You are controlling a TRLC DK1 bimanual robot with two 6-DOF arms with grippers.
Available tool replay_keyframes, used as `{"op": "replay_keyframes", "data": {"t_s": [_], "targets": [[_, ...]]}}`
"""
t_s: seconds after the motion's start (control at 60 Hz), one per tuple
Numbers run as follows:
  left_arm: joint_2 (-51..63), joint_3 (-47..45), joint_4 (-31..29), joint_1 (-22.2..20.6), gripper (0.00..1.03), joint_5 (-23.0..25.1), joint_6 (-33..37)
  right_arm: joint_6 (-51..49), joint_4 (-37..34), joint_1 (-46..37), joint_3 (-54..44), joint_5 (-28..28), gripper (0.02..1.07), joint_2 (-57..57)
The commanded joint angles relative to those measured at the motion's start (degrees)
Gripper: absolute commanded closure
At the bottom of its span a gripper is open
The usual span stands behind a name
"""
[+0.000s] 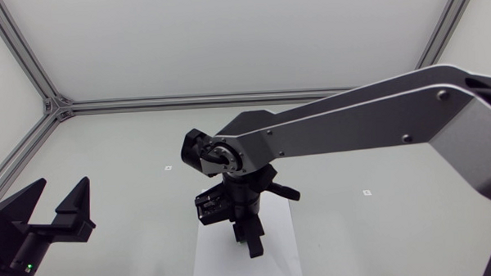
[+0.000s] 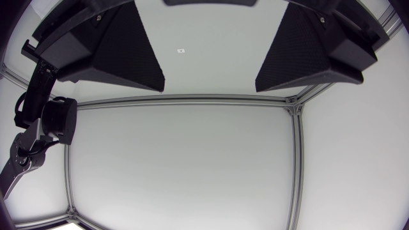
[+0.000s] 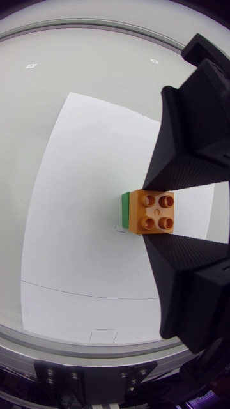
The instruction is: Pick up the orange 2x2 brick with the right arm and stack it on top of the green 2x2 brick in the center
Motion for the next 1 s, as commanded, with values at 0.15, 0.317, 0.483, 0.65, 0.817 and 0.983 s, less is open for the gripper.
{"op": "replay_keyframes", "data": {"t_s": [0.15, 0.317, 0.483, 0.65, 0.817, 0.983], "targets": [[-0.32, -2.35, -0.65, 0.05, 0.04, 0.16, 0.33, -2.11, -0.73, 0.0, -7.06, -1.85, 1.01, 4.92], [-0.32, -2.35, -0.65, 0.05, 0.04, 0.16, 0.33, -1.67, -0.2, 0.8, -7.68, -1.06, 1.01, 4.22], [-0.32, -2.35, -0.65, 0.05, 0.04, 0.16, 0.33, -1.5, -0.73, 1.76, -7.33, 0.52, 1.01, 4.83], [-0.32, -2.35, -0.65, 0.05, 0.04, 0.16, 0.33, -1.67, -1.43, 2.73, -6.54, 1.75, 1.01, 6.06], [-0.32, -2.35, -0.65, 0.05, 0.04, 0.16, 0.33, -1.67, -2.31, 3.34, -5.39, 2.45, 1.01, 8.0], [-0.32, -2.35, -0.65, 0.05, 0.04, 0.16, 0.33, -2.11, -3.19, 2.47, -4.16, 2.1, 1.01, 9.4]]}}
